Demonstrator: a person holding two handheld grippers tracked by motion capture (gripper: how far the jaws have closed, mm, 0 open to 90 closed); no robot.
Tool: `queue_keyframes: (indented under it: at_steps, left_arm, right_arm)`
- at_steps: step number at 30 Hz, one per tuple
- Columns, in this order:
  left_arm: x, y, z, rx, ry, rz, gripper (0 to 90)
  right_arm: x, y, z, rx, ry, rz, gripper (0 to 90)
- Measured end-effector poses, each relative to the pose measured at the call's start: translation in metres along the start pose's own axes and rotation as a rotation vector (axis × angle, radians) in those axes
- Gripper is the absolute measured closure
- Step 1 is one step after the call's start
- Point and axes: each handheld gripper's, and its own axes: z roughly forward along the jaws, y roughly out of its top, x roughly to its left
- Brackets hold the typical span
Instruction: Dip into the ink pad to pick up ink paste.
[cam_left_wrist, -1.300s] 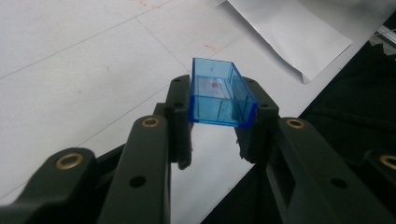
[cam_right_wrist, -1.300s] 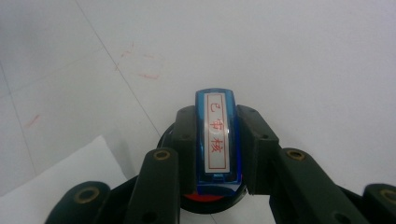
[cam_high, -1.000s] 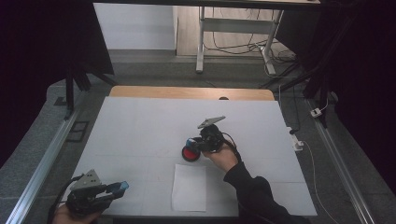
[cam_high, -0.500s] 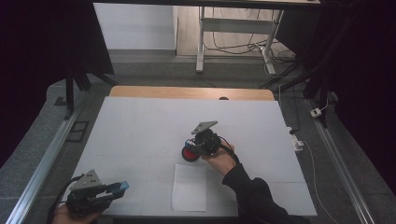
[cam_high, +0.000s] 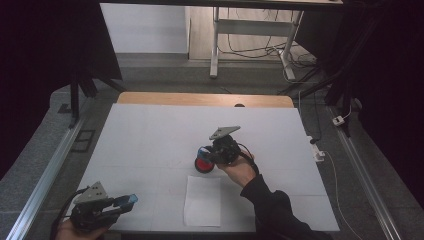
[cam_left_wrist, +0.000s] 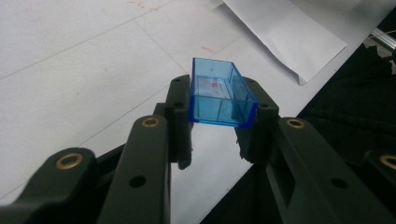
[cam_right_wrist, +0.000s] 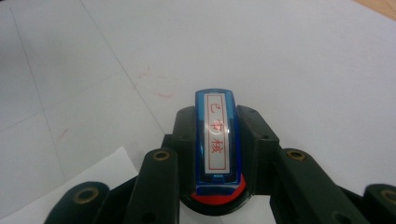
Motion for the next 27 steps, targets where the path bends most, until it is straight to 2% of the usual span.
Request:
queue_keyframes:
  at_steps: [10,16,22,27]
  left_arm:
    - [0.0,0.0,0.0,-0.002,-0.002,0.0,68.0]
    - [0.0,0.0,0.0,-0.003,-0.004,-0.001,68.0]
    - [0.001,0.0,0.0,-0.004,-0.006,-0.004,68.0]
    - [0.001,0.0,0.0,-0.002,-0.006,-0.007,68.0]
  right_arm:
    - [0.003,-0.004,0.01,0.036,0.019,-0.001,70.3]
    - [0.003,-0.006,0.013,0.045,0.011,-0.009,70.3]
    - [0.001,-0.007,0.015,0.046,0.013,0.01,70.4]
    - [0.007,-0.005,0.016,0.064,-0.011,-0.025,70.6]
